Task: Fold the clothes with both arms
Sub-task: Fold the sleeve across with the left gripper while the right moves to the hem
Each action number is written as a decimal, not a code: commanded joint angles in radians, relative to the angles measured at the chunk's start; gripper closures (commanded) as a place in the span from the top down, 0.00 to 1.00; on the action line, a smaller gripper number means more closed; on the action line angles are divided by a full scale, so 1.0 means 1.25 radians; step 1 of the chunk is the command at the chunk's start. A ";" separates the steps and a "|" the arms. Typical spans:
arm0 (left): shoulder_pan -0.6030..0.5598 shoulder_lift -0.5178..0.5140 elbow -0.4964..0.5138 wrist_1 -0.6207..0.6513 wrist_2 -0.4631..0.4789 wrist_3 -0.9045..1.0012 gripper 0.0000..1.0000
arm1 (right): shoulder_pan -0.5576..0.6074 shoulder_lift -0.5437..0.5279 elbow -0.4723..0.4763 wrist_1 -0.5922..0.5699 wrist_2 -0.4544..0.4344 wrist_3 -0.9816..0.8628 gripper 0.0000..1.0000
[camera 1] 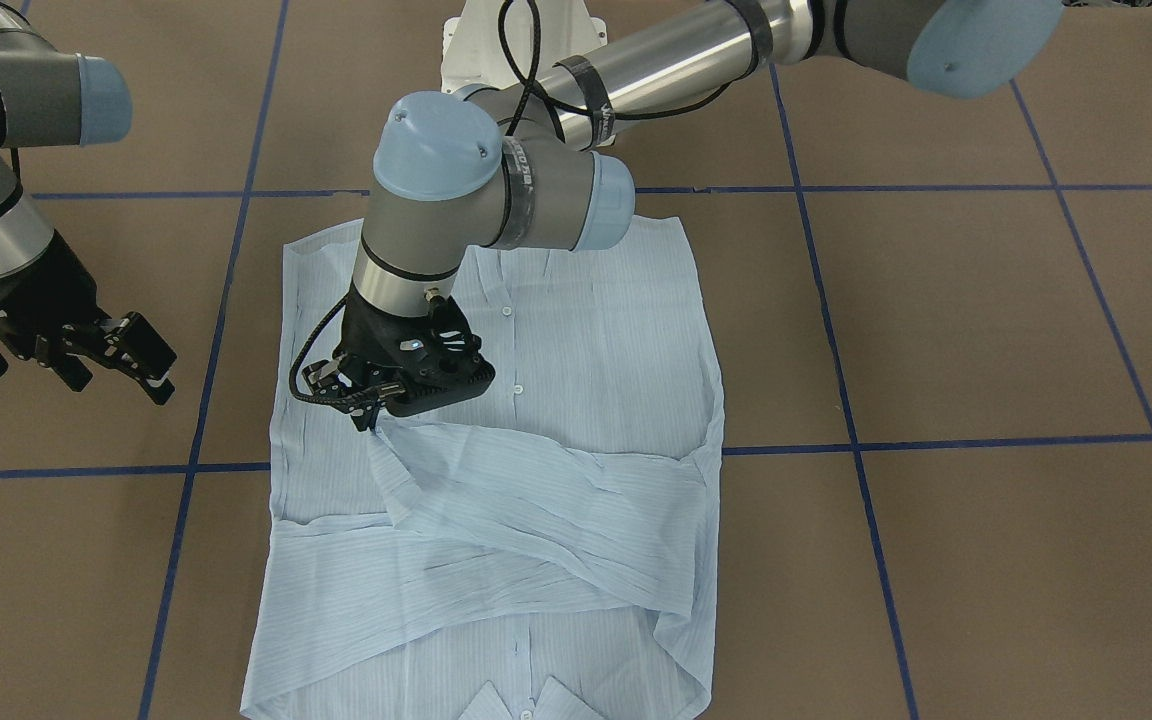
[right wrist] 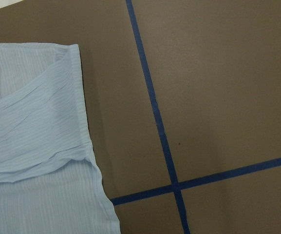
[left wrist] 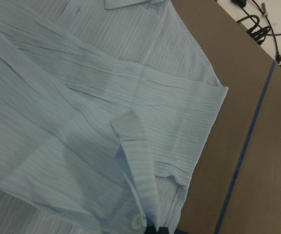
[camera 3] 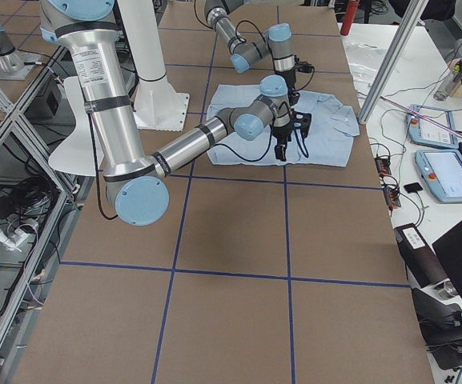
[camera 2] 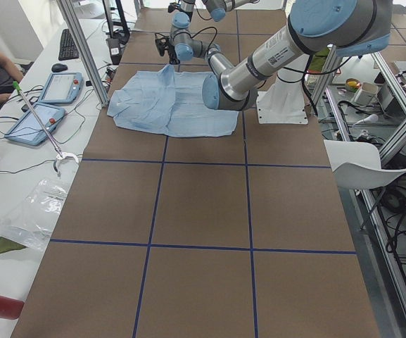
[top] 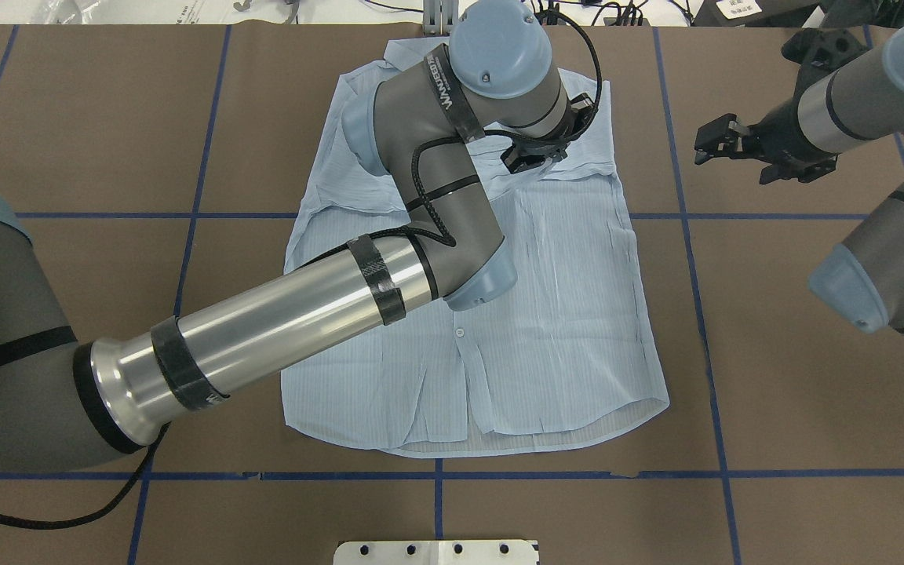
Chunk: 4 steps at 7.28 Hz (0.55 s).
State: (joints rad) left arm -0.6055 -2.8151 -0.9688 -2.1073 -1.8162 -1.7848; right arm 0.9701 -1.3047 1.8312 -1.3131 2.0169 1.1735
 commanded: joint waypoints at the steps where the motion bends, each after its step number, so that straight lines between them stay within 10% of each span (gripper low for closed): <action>1: 0.013 -0.005 0.011 -0.003 0.029 0.002 0.71 | -0.002 -0.001 -0.005 0.000 -0.002 0.004 1.00; 2: 0.013 -0.006 0.000 -0.003 0.029 0.001 0.93 | -0.003 -0.001 -0.003 0.000 -0.002 0.012 1.00; 4: 0.011 0.001 -0.101 0.048 0.022 -0.006 0.95 | -0.019 0.001 0.014 0.001 -0.001 0.045 1.00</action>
State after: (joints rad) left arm -0.5907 -2.8193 -1.0216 -2.0901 -1.7854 -1.7885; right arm 0.9613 -1.3045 1.8338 -1.3128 2.0145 1.1989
